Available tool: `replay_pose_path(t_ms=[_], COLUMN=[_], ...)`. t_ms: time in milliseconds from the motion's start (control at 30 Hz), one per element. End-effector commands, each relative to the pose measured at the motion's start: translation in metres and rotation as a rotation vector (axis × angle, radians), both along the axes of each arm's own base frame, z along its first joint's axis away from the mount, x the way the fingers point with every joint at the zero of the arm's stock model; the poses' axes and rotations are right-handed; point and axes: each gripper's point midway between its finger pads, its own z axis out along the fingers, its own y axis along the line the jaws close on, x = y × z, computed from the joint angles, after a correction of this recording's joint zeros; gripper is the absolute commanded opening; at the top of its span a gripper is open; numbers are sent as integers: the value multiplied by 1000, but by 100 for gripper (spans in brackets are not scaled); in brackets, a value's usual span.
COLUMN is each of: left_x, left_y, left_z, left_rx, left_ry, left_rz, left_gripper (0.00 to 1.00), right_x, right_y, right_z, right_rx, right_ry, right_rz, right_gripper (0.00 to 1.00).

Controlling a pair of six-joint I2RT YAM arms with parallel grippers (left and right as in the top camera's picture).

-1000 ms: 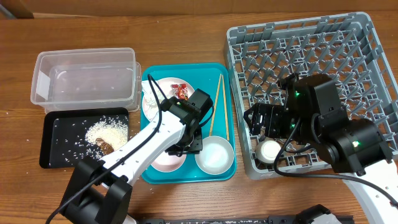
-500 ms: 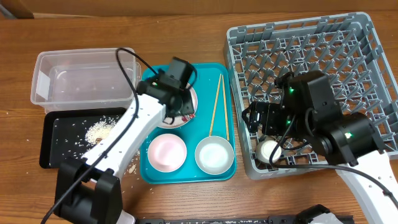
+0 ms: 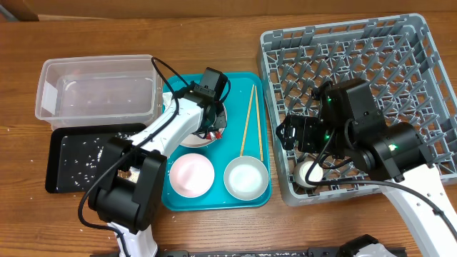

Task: Sort waste into correct bins and load items into the dishwasher
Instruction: 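Pick the red wrapper off the white plate and drop it in the clear bin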

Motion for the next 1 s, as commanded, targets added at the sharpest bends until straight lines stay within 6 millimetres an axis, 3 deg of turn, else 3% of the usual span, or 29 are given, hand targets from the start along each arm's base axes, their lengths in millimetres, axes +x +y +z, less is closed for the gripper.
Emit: replay_pose_path(t_ms=[0,100,167,267,367,433,500,633,800,867,900,967], left_x=[3,4,4,9,16,22,26,39,62,75,80,80], left_y=[-16,-16,-5,39,90,124,146,168,205,210,208,200], left_z=[22,49,69,97,112,115,115,117,121,123,124,125], left_rx=[-80,-95,-72,57,174,222,209,48,43,54,49,25], left_ry=[-1,3,4,-23,-58,-74,-75,-83,-177,-223,-240,-238], left_rz=[-30,-27,-5,77,181,260,319,335,370,323,279,207], left_gripper=[4,4,4,4,4,4,4,4,5,29,35,36], right_x=[1,1,1,0,1,1,1,1,1,1,1,1], right_y=[2,2,2,2,2,2,2,2,2,2,2,2], right_z=[3,3,3,3,3,3,3,3,3,3,3,3], right_rx=[5,5,4,3,4,5,5,4,4,5,5,4], right_ry=[-8,-8,-7,-4,-5,-8,-8,-5,-5,-8,-8,-6], right_rz=[4,4,4,4,4,4,4,4,4,4,4,4], right_gripper=[96,96,96,97,97,97,97,97,97,97,97,97])
